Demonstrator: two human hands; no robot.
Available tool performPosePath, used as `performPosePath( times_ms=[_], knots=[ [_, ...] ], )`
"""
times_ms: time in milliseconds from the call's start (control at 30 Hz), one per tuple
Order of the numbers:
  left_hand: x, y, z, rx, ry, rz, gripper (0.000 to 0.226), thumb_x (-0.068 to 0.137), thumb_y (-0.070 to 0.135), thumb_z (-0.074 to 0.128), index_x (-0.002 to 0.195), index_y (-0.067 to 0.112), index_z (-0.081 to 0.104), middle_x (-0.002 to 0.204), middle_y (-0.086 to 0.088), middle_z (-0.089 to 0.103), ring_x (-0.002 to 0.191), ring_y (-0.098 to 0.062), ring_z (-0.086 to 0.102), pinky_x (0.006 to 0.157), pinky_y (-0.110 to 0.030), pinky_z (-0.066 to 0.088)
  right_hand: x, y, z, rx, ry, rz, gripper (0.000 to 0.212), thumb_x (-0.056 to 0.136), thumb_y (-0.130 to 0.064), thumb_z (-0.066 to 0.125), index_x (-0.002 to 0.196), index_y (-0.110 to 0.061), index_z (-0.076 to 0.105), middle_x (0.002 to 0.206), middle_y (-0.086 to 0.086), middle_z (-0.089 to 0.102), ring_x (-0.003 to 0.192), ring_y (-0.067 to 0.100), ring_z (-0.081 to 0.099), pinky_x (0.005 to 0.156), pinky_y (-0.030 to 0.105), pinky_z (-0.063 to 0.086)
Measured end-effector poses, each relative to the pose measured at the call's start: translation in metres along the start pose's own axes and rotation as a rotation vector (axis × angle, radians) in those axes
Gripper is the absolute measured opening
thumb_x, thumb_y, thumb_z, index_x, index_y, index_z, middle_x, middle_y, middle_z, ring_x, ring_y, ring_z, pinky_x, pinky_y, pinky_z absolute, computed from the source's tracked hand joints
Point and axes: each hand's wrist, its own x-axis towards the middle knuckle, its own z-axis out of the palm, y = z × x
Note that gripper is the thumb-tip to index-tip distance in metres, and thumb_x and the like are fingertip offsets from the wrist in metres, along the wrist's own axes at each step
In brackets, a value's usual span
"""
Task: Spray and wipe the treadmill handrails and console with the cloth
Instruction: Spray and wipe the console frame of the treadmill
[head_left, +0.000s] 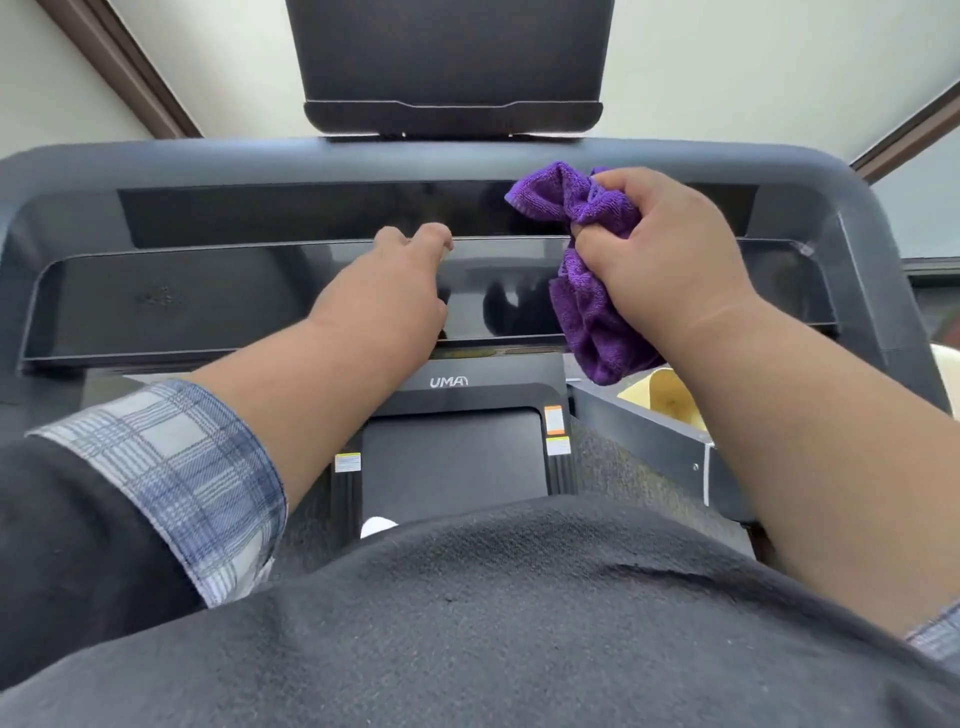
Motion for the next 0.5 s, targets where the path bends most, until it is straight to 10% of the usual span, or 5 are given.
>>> performPosePath(
  times_ms=[500],
  knots=[
    [0.013,0.165,0.026,0.011,0.037,0.184,0.053,0.091,0.021,0.046,0.136,0.04,0.028,0.111,-0.005,0.04,0.08,-0.03,0.052,0.067,-0.044,0.051,0.012,0.116,-0.102,0.069,0.122,0.099,0.037,0.089,-0.035,0.062,0.125,-0.033,0.065,0.096,-0.018,0.063,0.085,0.005,0.057,0.077,0.016,0.038]
  ],
)
